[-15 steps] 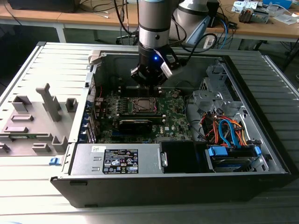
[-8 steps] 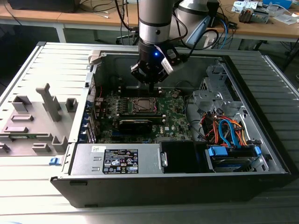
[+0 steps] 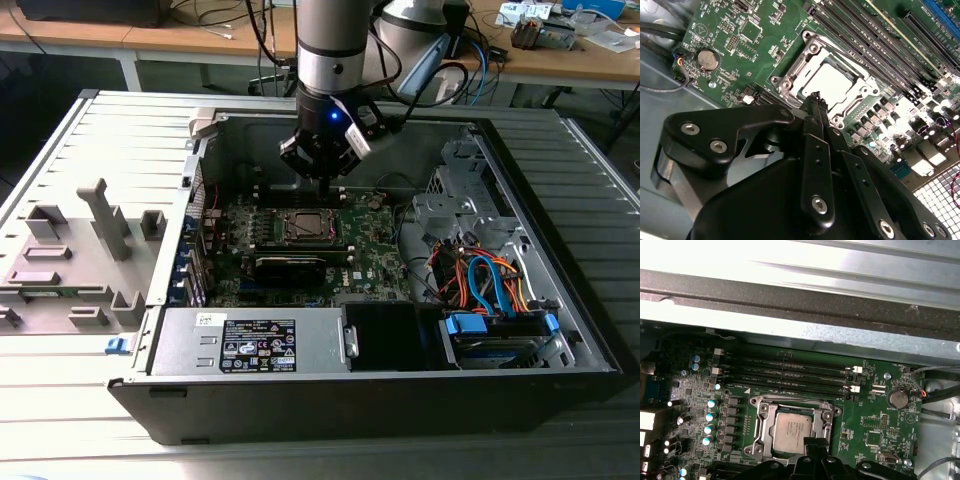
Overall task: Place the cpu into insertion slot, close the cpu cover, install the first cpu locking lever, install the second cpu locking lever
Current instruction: 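Install the second cpu locking lever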
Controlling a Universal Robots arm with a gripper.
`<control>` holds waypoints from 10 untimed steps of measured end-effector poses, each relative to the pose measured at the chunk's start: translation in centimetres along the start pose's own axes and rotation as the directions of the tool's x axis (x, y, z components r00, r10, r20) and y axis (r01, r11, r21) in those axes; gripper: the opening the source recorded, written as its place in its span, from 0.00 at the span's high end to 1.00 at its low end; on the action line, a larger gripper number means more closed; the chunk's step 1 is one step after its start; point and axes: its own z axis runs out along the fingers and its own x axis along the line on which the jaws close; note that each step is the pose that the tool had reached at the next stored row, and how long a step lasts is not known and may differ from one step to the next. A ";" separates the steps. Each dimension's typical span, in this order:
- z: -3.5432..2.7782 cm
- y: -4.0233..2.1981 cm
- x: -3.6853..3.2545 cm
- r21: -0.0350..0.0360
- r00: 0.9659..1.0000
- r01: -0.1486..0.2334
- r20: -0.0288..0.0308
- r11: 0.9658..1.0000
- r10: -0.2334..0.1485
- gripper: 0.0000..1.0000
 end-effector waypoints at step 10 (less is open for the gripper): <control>0.03 -0.59 -0.19 0.000 1.000 0.000 0.000 1.000 0.000 0.89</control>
